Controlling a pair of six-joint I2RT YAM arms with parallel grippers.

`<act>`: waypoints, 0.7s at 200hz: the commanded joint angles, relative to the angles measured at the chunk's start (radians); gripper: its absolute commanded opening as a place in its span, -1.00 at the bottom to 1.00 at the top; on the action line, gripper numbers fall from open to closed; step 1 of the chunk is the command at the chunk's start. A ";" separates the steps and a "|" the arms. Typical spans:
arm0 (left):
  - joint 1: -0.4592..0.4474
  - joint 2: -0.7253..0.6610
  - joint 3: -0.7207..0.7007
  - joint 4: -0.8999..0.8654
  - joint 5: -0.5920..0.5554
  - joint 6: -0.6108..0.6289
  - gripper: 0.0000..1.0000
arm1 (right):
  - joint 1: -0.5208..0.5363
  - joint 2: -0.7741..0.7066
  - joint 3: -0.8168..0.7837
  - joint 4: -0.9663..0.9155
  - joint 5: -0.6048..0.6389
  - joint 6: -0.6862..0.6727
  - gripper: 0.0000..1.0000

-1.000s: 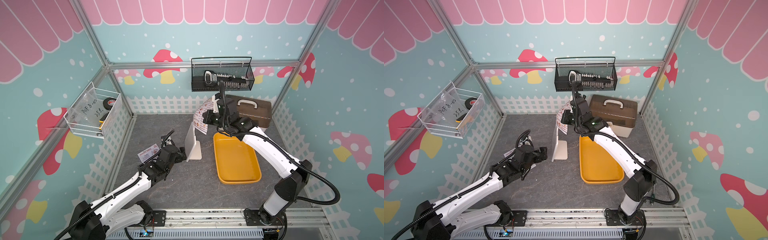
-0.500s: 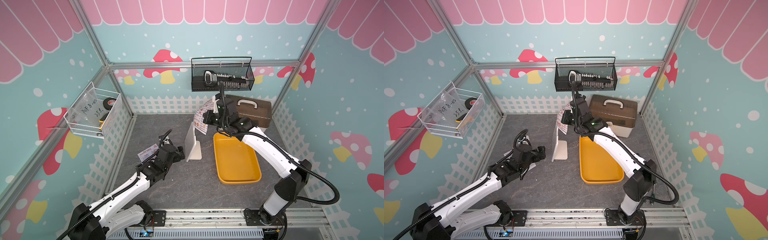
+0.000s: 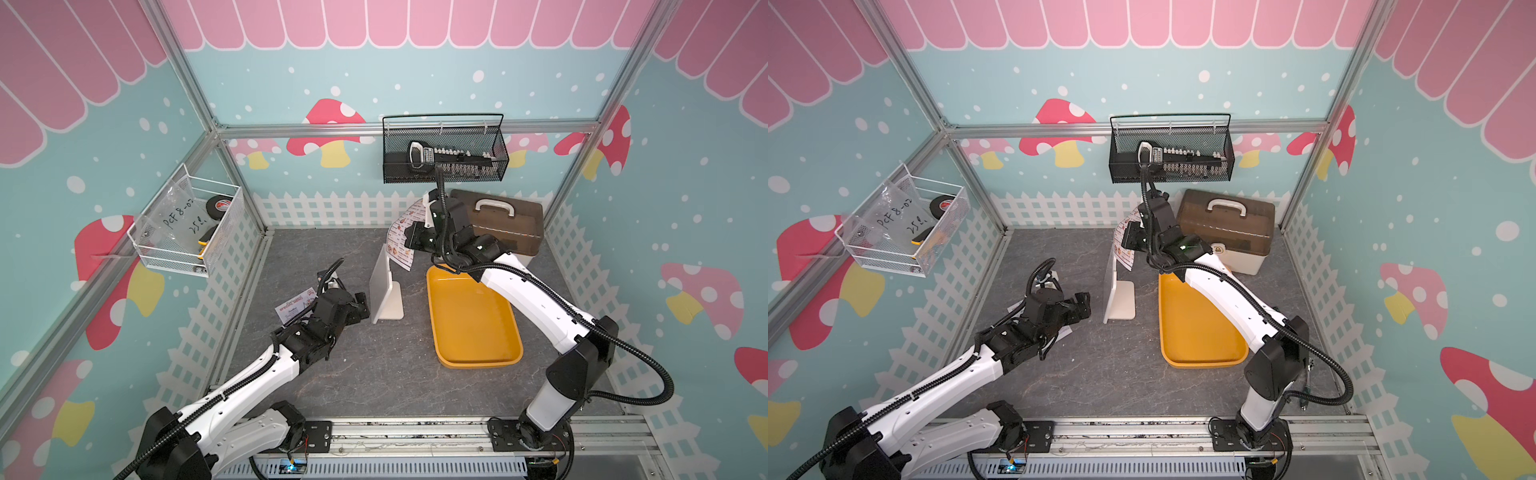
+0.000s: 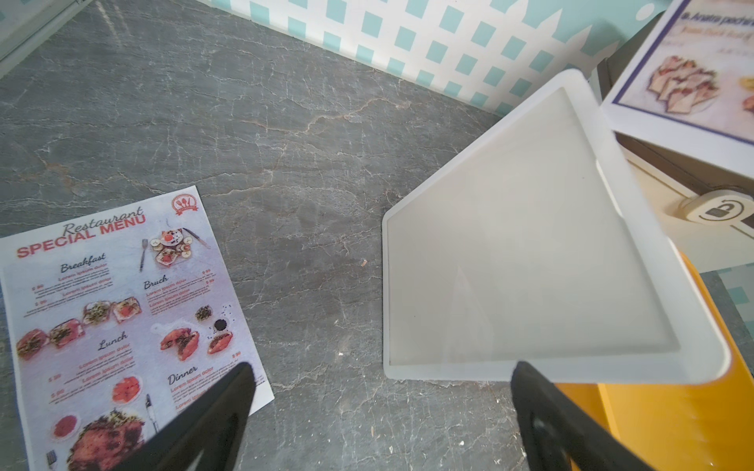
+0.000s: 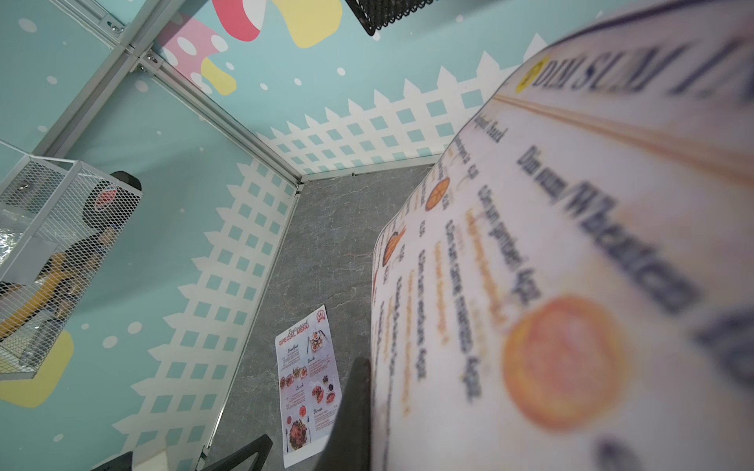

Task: Replace the menus in the menu holders
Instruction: Insert the menu into the menu holder.

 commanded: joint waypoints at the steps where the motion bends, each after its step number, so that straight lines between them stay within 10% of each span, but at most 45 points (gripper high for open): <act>1: 0.007 -0.023 -0.004 -0.023 -0.010 0.006 0.97 | 0.006 0.019 -0.014 0.017 0.008 0.019 -1.00; 140: 0.016 0.013 0.046 0.000 -0.034 0.013 0.97 | 0.054 0.021 -0.046 0.042 0.150 0.083 -1.00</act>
